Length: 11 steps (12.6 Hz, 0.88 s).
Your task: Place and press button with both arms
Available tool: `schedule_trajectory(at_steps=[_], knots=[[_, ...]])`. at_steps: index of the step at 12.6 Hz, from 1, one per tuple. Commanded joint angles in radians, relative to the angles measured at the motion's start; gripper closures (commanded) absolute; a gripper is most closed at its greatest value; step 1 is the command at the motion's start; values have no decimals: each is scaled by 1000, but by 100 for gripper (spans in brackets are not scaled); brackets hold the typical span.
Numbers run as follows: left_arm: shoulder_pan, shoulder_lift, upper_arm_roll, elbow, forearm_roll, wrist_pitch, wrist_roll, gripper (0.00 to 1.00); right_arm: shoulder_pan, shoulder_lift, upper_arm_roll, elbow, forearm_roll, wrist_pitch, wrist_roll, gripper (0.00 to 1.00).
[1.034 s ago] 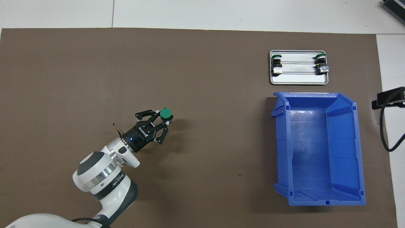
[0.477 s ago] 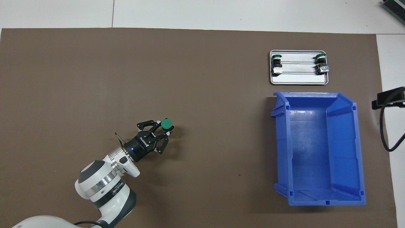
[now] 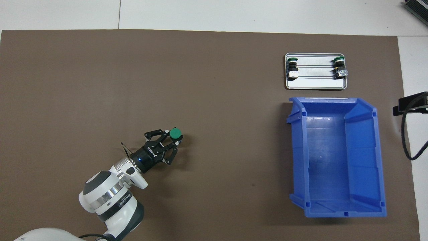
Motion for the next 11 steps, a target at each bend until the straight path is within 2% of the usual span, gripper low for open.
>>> schedule_trajectory(at_steps=[1, 2, 3, 4, 5, 6, 8, 11], knots=[[-17, 4, 11, -22, -54, 5, 270, 82, -4, -12, 3, -8, 9, -13, -9, 0], [-17, 4, 11, -22, -52, 3, 270, 46, -4, -12, 3, -8, 9, -13, -9, 0], [-17, 4, 11, -22, -52, 3, 270, 42, -4, -12, 3, -8, 9, -13, -9, 0], [-17, 4, 11, -22, -51, 3, 269, 29, -4, -12, 3, -8, 9, -13, -9, 0], [-17, 2, 11, -22, -51, 3, 267, 27, -4, -12, 3, -8, 9, -13, -9, 0], [-17, 2, 9, -22, -49, 2, 266, 21, -4, -12, 3, -8, 9, -13, -9, 0], [-19, 1, 11, -25, -49, 5, 261, 2, -4, -12, 3, -8, 9, -13, -9, 0], [-37, -1, 11, -31, -48, 20, 243, 0, -4, -12, 3, -8, 9, -13, -9, 0]])
